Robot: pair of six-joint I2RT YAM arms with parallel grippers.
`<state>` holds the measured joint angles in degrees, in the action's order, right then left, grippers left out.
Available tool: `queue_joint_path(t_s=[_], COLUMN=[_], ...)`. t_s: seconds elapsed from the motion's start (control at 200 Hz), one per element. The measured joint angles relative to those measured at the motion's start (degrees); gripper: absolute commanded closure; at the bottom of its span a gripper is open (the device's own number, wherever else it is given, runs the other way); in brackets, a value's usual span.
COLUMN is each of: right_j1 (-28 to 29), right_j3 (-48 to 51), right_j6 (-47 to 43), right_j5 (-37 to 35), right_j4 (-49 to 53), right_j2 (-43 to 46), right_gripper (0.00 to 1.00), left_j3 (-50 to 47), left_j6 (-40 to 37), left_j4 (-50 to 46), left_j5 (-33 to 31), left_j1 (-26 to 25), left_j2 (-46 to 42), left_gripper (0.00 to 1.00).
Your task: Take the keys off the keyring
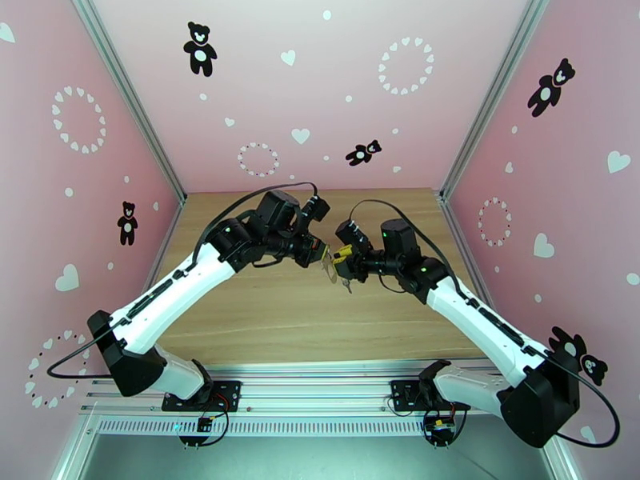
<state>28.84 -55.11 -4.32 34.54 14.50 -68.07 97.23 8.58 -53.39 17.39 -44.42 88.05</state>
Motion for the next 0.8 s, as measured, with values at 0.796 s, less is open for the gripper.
queue_joint_path(t_s=[0.796], right_j1=[4.87], right_j3=[15.54], right_j6=[-7.45], right_j5=[-2.16], right_j4=[-23.76], right_j2=[7.02], right_gripper=[0.59], left_j3=[2.43], left_j6=[-6.91], left_j4=[-7.43], left_j5=[5.49], left_j1=[0.04], left_j2=[2.80], left_gripper=[1.00])
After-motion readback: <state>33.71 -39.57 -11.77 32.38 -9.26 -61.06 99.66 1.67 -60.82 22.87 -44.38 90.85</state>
